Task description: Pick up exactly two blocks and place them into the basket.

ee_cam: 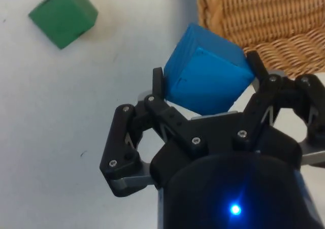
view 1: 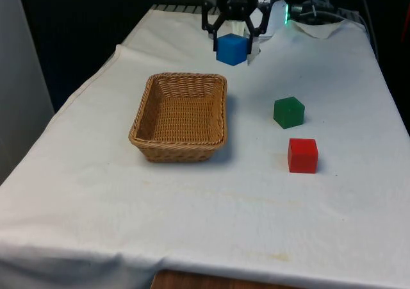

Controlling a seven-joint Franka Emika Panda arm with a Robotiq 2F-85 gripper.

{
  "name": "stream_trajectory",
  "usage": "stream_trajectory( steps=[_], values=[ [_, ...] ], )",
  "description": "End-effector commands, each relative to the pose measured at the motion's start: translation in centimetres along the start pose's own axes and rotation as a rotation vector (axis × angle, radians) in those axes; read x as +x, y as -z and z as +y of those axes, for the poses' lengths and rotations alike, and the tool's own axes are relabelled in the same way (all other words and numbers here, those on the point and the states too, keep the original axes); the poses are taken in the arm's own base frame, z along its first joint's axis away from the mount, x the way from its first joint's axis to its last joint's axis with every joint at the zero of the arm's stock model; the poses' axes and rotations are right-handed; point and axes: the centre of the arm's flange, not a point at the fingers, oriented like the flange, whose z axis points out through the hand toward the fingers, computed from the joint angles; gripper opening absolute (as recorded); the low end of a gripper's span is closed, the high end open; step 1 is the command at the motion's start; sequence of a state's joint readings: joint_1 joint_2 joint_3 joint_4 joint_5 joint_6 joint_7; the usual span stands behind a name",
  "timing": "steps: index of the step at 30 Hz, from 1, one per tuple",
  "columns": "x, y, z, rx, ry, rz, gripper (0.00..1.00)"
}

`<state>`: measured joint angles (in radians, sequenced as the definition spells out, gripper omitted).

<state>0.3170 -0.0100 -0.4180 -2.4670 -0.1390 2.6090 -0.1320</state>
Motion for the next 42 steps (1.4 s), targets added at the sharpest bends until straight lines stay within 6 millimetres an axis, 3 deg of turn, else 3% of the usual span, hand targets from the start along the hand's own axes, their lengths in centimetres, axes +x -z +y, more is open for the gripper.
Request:
stream_trajectory(
  steps=[1, 10, 16, 26, 35, 38, 40, 42],
  values=[
    [0.1, -0.4, 0.5, 0.004, 0.004, 0.0, 0.45],
    [0.4, -2.3, 2.6, -0.024, 0.005, -0.015, 0.45],
    [0.2, -5.3, 5.4, -0.029, 0.0, -0.021, 0.45],
    [-0.7, -8.3, 8.1, -0.03, -0.011, -0.032, 0.45],
    [-0.8, -9.2, 8.7, -0.025, -0.007, -0.032, 0.45],
    [-0.8, -9.2, 8.7, -0.026, -0.009, -0.033, 0.53],
    [-0.8, -9.3, 8.7, -0.028, -0.011, -0.033, 0.84],
    [-0.8, -9.3, 8.7, -0.028, -0.01, -0.033, 0.99]
  ],
)
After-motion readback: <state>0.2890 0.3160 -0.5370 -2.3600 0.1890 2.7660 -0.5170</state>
